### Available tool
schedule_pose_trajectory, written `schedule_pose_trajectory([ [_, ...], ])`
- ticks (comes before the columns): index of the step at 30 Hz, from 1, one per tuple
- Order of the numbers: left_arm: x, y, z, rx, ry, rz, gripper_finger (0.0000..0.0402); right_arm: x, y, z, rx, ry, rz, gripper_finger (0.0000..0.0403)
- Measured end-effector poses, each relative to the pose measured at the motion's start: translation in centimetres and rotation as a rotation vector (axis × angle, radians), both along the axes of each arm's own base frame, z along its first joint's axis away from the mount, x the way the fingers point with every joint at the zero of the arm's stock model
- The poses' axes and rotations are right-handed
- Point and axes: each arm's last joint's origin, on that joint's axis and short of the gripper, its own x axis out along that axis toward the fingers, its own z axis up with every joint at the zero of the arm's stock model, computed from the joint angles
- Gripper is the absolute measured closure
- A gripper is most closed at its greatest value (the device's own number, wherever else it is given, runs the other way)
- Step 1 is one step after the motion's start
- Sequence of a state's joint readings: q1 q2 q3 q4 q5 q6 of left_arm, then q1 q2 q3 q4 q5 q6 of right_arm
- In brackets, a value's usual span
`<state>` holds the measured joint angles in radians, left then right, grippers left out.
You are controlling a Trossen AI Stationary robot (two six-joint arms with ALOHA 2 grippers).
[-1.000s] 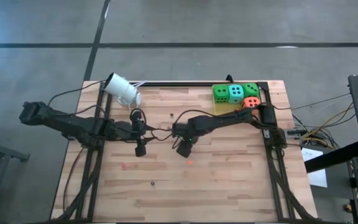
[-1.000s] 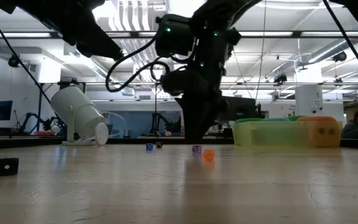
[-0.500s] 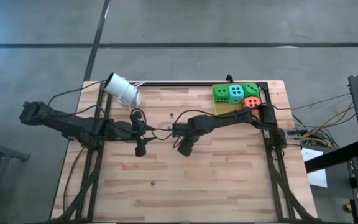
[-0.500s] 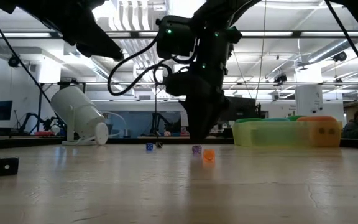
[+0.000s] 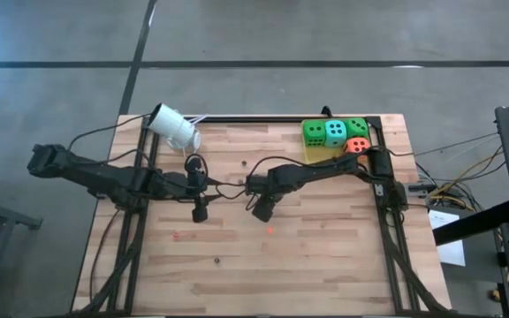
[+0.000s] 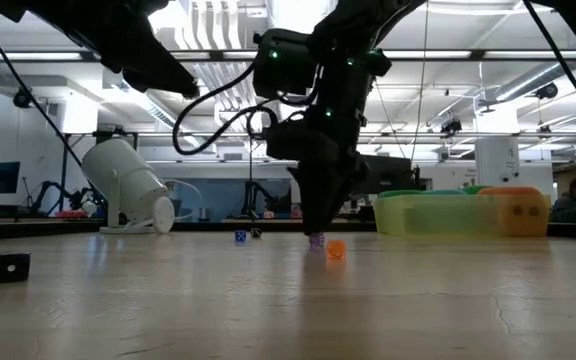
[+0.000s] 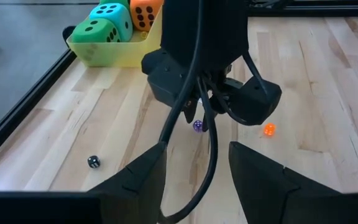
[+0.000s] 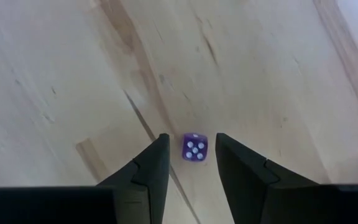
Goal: Pick & Place Dice
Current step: Put the small purple dice into the yellow bin
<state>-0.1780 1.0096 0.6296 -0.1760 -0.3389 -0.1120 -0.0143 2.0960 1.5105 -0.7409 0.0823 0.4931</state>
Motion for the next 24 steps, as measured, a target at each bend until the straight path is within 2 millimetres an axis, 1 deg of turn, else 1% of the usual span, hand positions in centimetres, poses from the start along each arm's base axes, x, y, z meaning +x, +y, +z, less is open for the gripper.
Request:
schedule_pose_trajectory([
  [4, 0.0, 0.0, 0.0, 0.000, 0.000, 0.000, 0.0224, -0.4, 0.0, -0.6, 0.000, 0.020, 0.000, 0.0278],
  [8, 0.0, 0.0, 0.0, 0.000, 0.000, 0.000, 0.0226, -0.6, 0.0, -1.4, 0.000, 0.000, 0.001, 0.0275],
  [14, 0.0, 0.0, 0.0, -0.001, 0.000, 0.000, 0.0226, -0.5, 0.0, -1.4, -0.002, -0.013, 0.005, 0.0284],
  [18, 0.0, 0.0, 0.0, -0.002, -0.001, -0.001, 0.0226, -0.4, 0.0, -1.4, -0.003, -0.017, 0.007, 0.0301],
  [24, 0.0, 0.0, 0.0, -0.002, -0.001, -0.001, 0.0226, -0.4, 0.0, -1.4, -0.016, -0.018, 0.004, 0.0353],
])
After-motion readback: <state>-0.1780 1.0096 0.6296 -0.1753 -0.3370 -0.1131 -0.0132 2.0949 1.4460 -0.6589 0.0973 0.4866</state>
